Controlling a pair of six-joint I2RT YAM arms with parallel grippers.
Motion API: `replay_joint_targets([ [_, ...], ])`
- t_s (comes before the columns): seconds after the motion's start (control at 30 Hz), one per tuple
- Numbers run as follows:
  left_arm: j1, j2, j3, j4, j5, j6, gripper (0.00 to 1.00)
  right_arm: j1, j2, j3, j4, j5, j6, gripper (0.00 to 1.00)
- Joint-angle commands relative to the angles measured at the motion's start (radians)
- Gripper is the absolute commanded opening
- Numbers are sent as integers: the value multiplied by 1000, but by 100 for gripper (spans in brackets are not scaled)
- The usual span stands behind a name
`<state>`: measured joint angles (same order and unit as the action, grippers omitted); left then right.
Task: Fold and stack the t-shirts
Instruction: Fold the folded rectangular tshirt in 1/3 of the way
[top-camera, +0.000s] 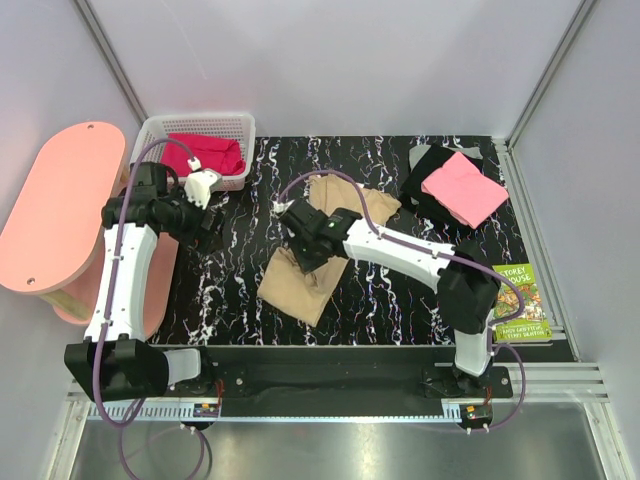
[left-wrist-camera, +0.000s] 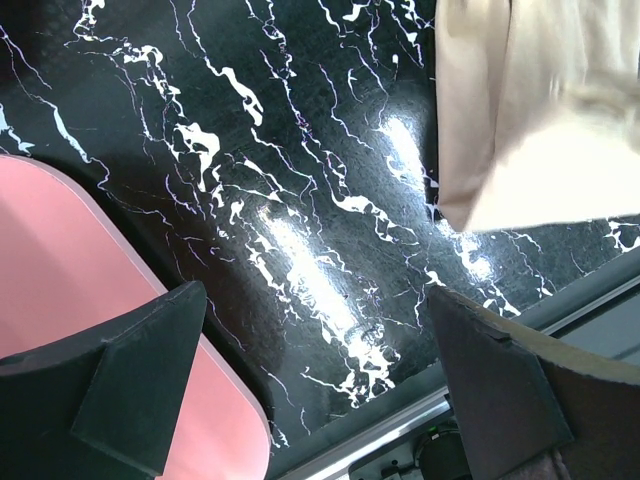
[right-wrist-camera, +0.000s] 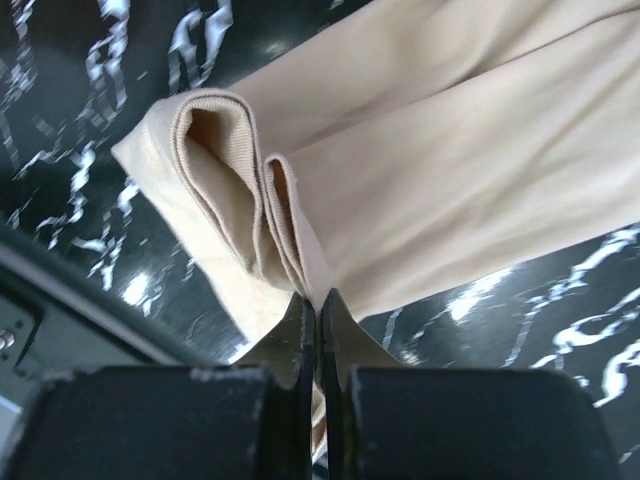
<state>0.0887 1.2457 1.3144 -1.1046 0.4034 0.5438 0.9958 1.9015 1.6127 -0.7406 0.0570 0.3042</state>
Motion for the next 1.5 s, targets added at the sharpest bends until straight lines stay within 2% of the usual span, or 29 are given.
replay_joint_targets([
  [0.0,-9,-3,9,35,-23,-5,99,-71,21,15,40,-26,-62,0],
  [0.33,-15,-14,-17,38,-25,4,99,-166,163,65,41,-54,-117,0],
  [0.37,-15,-15,-18,40,-28,5,99,-171,174,73,41,-54,-120,4],
  [0.4,-17,-17,-23,38,-26,7,99,-180,180,85,40,-55,-122,12],
  [0.43,-18,-19,-26,38,-26,5,99,-183,189,92,40,-45,-120,25],
  [0.47,-18,-23,-27,40,-26,7,99,-187,191,98,41,-36,-122,42],
  [0.53,-29,-29,-37,38,-26,8,99,-200,194,124,35,1,-132,53],
  [0.57,-35,-35,-38,38,-26,7,99,-203,194,134,30,18,-137,75],
  [0.63,-49,-43,-50,37,-28,5,99,-221,197,183,1,62,-149,99],
  [0.67,-52,-49,-53,38,-28,2,99,-226,203,205,-15,79,-152,100],
  [0.83,-56,-68,-70,40,-37,4,99,-243,177,309,-109,201,-143,100],
  [0.87,-56,-72,-73,41,-40,5,99,-241,156,302,-109,187,-133,100],
  [1.0,-58,-72,-76,49,-46,5,99,-205,33,180,-89,-44,-42,100],
  [1.13,-58,-49,-60,57,-32,-8,99,-109,-22,40,-17,-91,-48,100],
  [1.23,-56,-23,-37,58,-15,-33,99,-108,-9,-17,41,-144,-24,77],
  [1.27,-58,-16,-29,60,-14,-39,99,-108,-2,-25,58,-149,-19,54],
  [1.37,-56,-9,-24,61,-15,-44,99,-111,43,-14,78,-157,-11,24],
  [1.47,-58,-15,-26,61,-29,-36,99,-128,105,21,90,-181,-4,21],
])
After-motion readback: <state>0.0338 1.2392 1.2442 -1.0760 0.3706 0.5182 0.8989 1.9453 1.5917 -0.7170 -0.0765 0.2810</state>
